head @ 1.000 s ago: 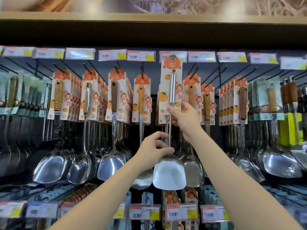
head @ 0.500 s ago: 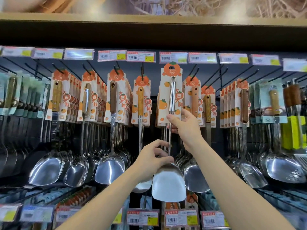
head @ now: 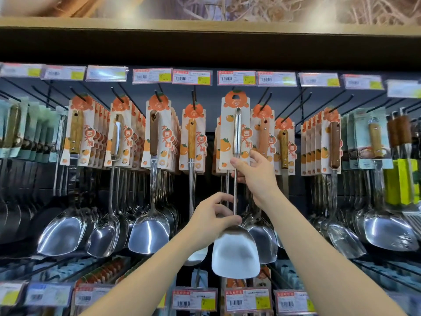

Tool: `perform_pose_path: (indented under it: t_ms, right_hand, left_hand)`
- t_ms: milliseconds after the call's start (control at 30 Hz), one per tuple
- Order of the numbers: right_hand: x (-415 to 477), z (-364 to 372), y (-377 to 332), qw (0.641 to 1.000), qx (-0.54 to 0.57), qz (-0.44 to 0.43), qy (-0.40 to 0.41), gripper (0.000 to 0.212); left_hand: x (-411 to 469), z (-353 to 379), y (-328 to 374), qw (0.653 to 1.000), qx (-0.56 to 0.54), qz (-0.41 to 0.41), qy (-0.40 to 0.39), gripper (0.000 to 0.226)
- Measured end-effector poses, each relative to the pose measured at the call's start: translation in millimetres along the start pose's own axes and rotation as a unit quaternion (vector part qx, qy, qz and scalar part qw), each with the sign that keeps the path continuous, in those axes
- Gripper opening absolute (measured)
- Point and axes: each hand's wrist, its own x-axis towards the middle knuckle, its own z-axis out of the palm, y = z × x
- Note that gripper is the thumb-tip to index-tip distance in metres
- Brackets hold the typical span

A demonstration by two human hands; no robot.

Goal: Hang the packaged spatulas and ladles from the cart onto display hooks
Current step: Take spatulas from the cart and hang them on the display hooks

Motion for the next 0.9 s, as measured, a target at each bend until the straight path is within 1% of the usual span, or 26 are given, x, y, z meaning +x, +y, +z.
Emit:
perform_pose_path:
  t_ms: [100,233,433,567,667,800,900]
  right_hand:
    - [10.6,1.9,-5.5,1.000,-0.009,-0.001,-0.004,0.022]
    - [22.2,3.0,-7.0,1.000,0.006,0.015,0.003,0.018]
    - [30.1,6.4,8.2,1.000,-0.002,0.030,0.004,0.023]
    - [38.2,4.5,21.0,0.998,0.002,0.060,0.009,0.024]
    - [47.6,3.4,30.2,0.996,-0.019,0.085,0.002,0.023]
    - [61.7,8.8,42.7,0.990,-0.068,0.126,0.007,0.028]
    - [69.0,13.1,45.7,0.983,-0.096,0.155,0.008,0.023]
  left_hand:
    - [6.2,-0.3,4.5,1.000,0.006,0.011,0.015,0.040]
    - [15.7,-3.9,6.3,0.999,0.037,0.024,0.021,0.040]
    - [24.7,-8.7,-5.3,0.999,0.051,0.009,0.013,0.045]
    - [32.3,-3.5,-11.9,0.998,0.055,-0.004,0.016,0.044]
    - [44.0,-2.9,-13.2,0.997,0.070,-0.026,0.016,0.044]
    - [59.9,-2.9,-24.5,0.994,0.095,-0.056,0.025,0.047]
    - [68.9,-1.4,-36.2,0.990,0.111,-0.075,0.032,0.050]
